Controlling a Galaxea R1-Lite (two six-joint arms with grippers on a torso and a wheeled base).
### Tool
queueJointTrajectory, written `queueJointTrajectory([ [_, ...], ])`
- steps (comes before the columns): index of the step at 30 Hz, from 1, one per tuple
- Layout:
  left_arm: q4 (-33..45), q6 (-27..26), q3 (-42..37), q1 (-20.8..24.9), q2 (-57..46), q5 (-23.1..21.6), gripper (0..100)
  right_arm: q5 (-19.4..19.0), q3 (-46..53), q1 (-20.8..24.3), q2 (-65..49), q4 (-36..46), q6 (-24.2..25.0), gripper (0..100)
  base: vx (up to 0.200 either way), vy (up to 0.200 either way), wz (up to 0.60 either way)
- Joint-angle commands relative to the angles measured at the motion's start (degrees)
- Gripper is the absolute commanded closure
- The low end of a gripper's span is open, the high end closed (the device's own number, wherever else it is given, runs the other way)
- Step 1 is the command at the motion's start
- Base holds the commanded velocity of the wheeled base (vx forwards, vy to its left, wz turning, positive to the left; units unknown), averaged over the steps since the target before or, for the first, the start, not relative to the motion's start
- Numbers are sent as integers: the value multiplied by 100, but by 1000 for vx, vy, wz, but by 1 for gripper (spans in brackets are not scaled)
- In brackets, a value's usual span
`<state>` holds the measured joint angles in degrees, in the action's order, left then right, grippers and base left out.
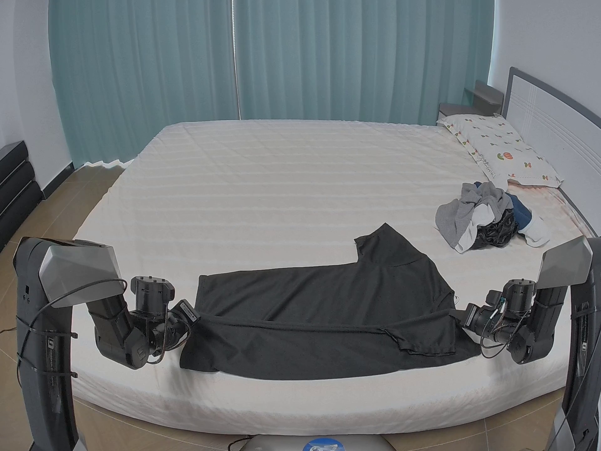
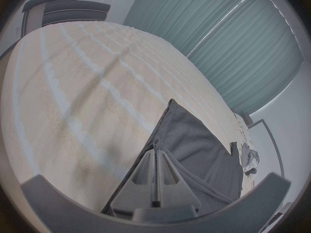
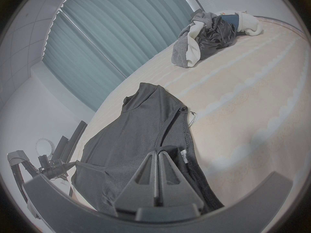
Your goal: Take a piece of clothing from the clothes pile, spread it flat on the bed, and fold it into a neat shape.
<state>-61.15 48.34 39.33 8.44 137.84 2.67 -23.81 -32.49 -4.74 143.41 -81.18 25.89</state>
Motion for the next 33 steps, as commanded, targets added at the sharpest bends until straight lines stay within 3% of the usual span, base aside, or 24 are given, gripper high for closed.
queueJointTrajectory([
  [1,-29,9,-30,0,-3,5,100,69,-3,26,20,-3,3,100,0,0,0],
  [5,-64,27,-48,0,-3,5,100,157,-47,35,47,-3,3,100,0,0,0],
  [6,-64,27,-48,0,-3,5,0,157,-47,35,47,-3,3,100,0,0,0],
  [8,-73,27,-65,0,-11,5,0,157,-47,44,47,-3,3,100,0,0,0],
  [9,-73,27,-65,0,-11,5,0,157,-47,44,47,-3,3,0,0,0,0],
  [15,-73,44,-83,-9,-20,-3,0,148,-30,44,3,-30,21,0,0,0,0],
  [20,-328,106,-540,-132,-170,-100,0,166,217,-97,-437,-179,786,0,0,0,0],
  [23,-732,36,-1138,-132,-284,-170,0,175,419,-150,-639,-179,926,0,0,0,0],
  [29,-1198,-632,-1946,-132,-460,-504,0,175,735,-106,-700,-197,944,0,0,0,0],
  [33,-1180,-703,-2078,27,-433,-504,0,175,779,-88,-656,-188,935,0,0,0,0],
])
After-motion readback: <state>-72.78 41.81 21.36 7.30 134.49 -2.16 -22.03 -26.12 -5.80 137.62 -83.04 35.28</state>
